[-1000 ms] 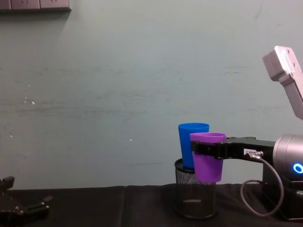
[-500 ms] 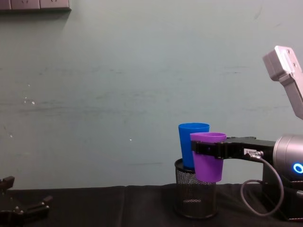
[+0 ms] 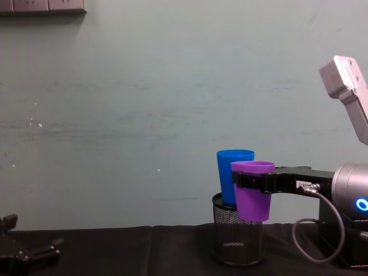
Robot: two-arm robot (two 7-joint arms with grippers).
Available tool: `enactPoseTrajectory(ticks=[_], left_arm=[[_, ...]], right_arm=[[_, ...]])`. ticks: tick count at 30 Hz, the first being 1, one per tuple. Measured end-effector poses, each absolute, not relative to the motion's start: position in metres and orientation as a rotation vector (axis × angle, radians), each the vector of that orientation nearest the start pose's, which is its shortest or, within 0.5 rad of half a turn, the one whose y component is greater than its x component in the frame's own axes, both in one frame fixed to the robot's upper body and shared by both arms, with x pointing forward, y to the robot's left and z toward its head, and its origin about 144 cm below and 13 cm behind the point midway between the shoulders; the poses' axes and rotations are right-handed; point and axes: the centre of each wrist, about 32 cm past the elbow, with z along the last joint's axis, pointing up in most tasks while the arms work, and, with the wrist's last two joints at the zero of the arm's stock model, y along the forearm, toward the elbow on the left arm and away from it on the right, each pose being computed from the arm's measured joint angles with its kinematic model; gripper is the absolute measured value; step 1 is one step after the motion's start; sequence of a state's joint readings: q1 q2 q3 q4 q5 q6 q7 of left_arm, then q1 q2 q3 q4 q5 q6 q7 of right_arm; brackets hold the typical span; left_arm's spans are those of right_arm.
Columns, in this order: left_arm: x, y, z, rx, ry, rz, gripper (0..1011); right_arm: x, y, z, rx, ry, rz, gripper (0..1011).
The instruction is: Pick up one cup with a gripper and tap it against the other cup.
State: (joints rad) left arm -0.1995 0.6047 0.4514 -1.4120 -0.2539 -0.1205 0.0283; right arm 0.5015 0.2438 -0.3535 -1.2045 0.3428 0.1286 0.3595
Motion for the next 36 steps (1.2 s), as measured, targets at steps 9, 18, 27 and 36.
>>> enactPoseTrajectory(ticks=[9,18,27,36], left_arm=[[0.4886,0.3097,1.1398,0.304,-0.285,1.248,1000],[0.4886,0.3097,1.1398,0.304,-0.285,1.248,1000],[0.4886,0.3097,1.1398,0.304,-0.285,1.248,1000],[0.4886,0.3097,1.1398,0.304,-0.285,1.248,1000]], right_arm=[[0.5858,-0.2247,1.2038,-0.08,0.042,-0.984,726],[0.5858,-0.2247,1.2038,-0.08,0.042,-0.984,726],[0.5858,-0.2247,1.2038,-0.08,0.042,-0.984,726],[0.5858,-0.2247,1.2037,-0.08,0.042,-0.984,726]])
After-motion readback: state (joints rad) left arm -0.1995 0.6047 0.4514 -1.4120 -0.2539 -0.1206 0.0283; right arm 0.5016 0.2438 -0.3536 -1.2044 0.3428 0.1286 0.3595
